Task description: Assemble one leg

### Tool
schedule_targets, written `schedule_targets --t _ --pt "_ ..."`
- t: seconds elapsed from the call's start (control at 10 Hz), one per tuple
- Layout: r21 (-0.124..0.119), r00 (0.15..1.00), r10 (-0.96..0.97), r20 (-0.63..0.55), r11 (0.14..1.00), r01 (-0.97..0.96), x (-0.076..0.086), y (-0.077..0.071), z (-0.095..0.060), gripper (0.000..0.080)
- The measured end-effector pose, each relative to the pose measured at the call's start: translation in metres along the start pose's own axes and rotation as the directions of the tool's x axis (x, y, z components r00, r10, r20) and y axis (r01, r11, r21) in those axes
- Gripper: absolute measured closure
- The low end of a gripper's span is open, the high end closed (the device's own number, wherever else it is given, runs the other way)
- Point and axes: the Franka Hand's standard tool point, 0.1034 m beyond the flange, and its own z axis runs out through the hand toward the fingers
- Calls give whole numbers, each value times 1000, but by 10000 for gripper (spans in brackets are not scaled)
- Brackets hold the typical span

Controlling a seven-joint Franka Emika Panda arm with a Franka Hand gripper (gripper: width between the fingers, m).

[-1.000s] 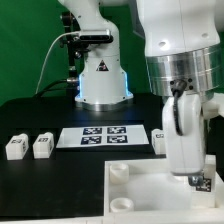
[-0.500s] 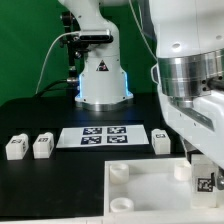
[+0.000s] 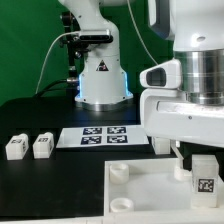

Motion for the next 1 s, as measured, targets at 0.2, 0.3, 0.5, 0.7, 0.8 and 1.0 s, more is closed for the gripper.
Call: schedule_targets --t 0.2,0.3,0.5,0.7,0.8,1.0 --pt "-1 976 -218 -9 976 218 5 5 3 150" --pt "-6 952 -306 -5 952 306 7 10 7 150" --pt "-8 963 -271 -3 963 271 7 12 9 150" --pt "-8 967 -254 -3 967 254 7 12 9 274" --pt "-8 970 -241 -3 970 241 7 12 9 413" --pt "-7 978 -207 -3 978 207 7 12 9 508"
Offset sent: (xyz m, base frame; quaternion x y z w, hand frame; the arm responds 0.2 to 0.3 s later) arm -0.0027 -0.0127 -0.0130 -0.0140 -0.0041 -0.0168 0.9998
